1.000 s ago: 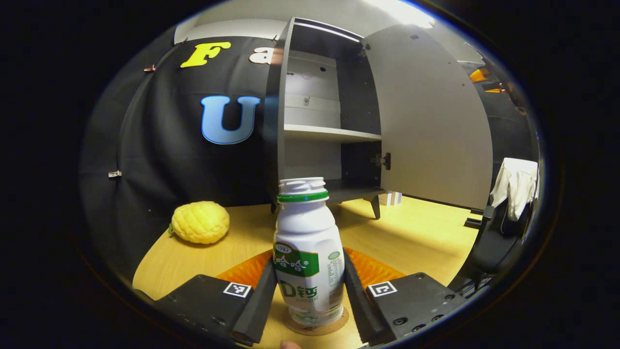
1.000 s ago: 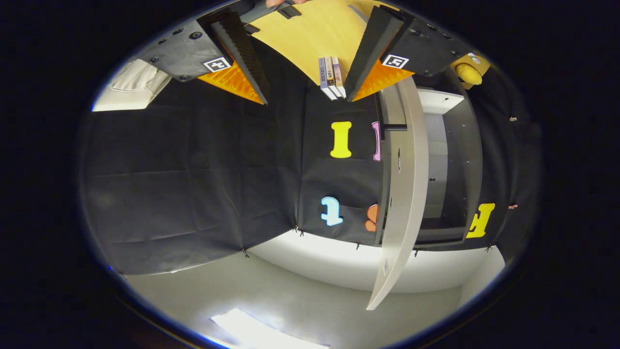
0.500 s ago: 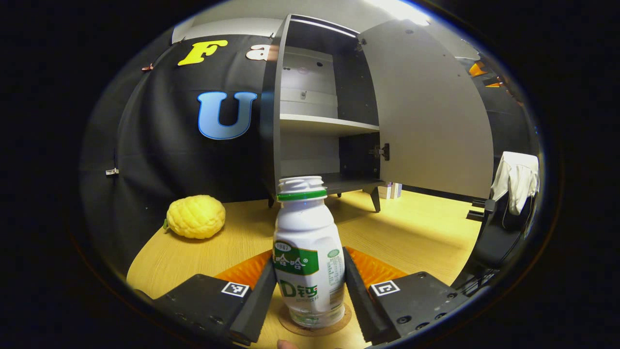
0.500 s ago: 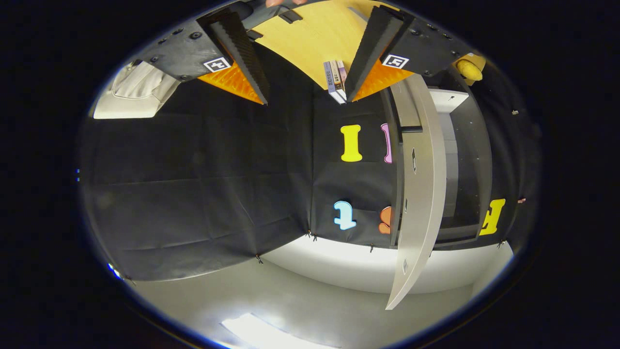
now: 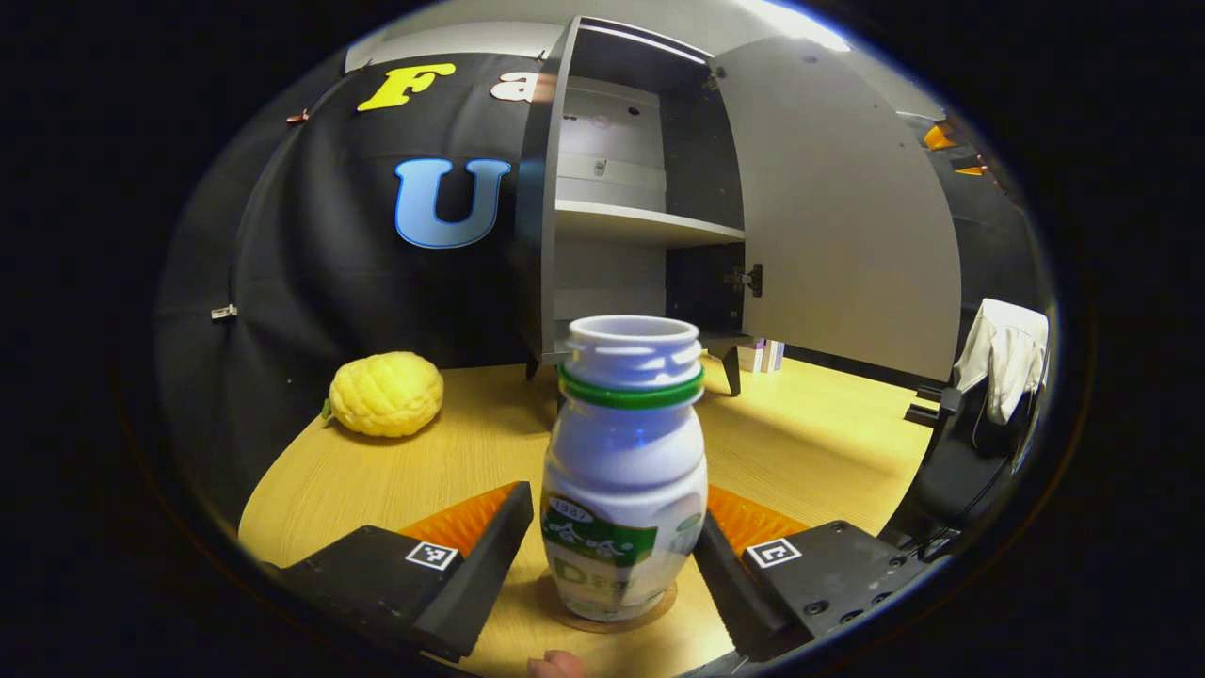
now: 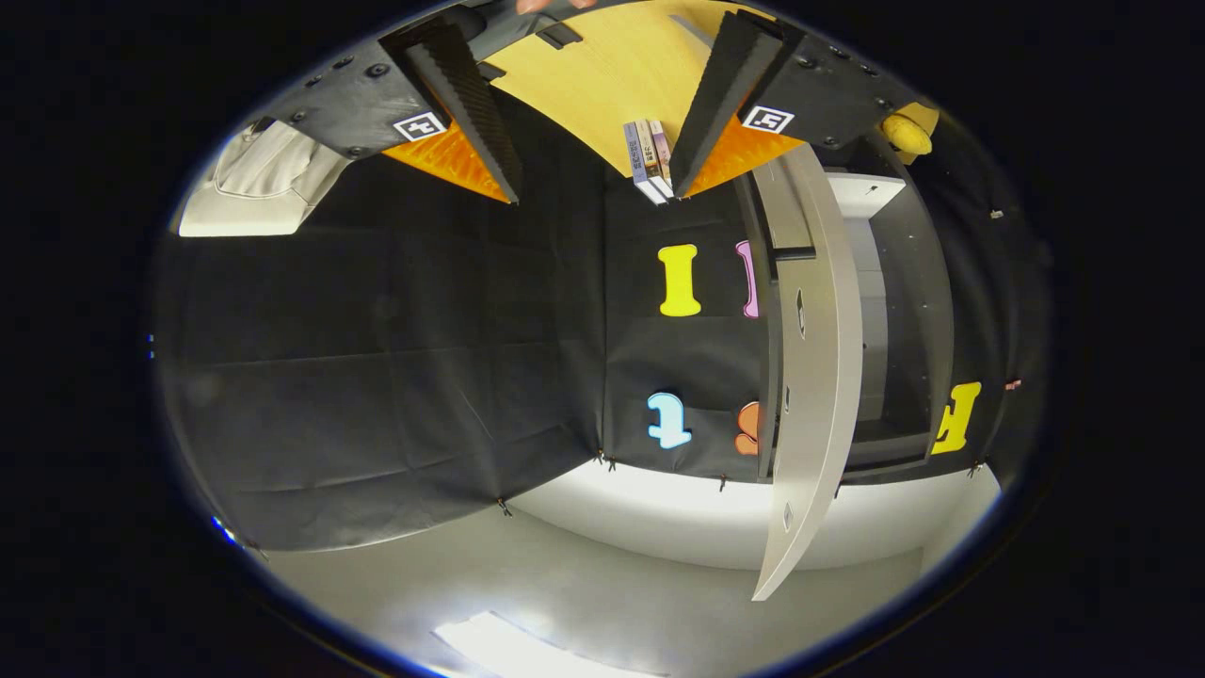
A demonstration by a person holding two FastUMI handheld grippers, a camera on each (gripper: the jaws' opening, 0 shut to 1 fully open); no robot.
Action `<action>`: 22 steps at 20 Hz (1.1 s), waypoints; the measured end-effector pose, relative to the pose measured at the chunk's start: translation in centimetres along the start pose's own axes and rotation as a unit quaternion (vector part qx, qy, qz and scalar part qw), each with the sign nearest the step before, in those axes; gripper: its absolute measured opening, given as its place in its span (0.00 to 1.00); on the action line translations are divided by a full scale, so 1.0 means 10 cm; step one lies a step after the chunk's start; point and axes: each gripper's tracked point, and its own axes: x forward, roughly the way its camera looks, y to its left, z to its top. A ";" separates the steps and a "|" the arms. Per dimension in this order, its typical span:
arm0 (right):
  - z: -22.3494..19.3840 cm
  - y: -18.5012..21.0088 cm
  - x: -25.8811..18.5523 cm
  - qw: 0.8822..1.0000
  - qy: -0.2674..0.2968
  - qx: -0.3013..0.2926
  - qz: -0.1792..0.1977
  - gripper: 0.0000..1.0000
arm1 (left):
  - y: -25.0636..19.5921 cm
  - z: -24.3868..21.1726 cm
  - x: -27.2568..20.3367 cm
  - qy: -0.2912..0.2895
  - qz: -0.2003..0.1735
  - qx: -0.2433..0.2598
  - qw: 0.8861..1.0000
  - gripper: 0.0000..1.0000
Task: Open the cabinet door with the right hand, grasp the bottle in the cabinet with the left hand and place it on the coaster, then close the cabinet door with the right hand.
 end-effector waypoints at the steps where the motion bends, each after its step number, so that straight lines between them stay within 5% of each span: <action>1: -0.02 0.00 -0.01 1.000 0.003 0.000 0.002 0.98 | 0.00 -0.01 -0.02 0.001 0.002 -0.003 1.000 0.95; 13: -0.09 0.14 0.16 0.999 0.005 -0.014 0.030 0.98 | -0.05 0.14 -0.44 0.013 0.031 0.004 0.999 0.95; 18: -0.11 0.22 0.34 0.999 0.005 -0.013 0.044 0.98 | 0.00 0.68 -0.77 -0.010 0.064 -0.005 0.998 0.95; 22: -0.13 0.26 0.50 0.998 0.012 -0.009 0.056 0.98 | 0.04 1.54 -1.03 -0.059 0.106 -0.013 0.992 0.95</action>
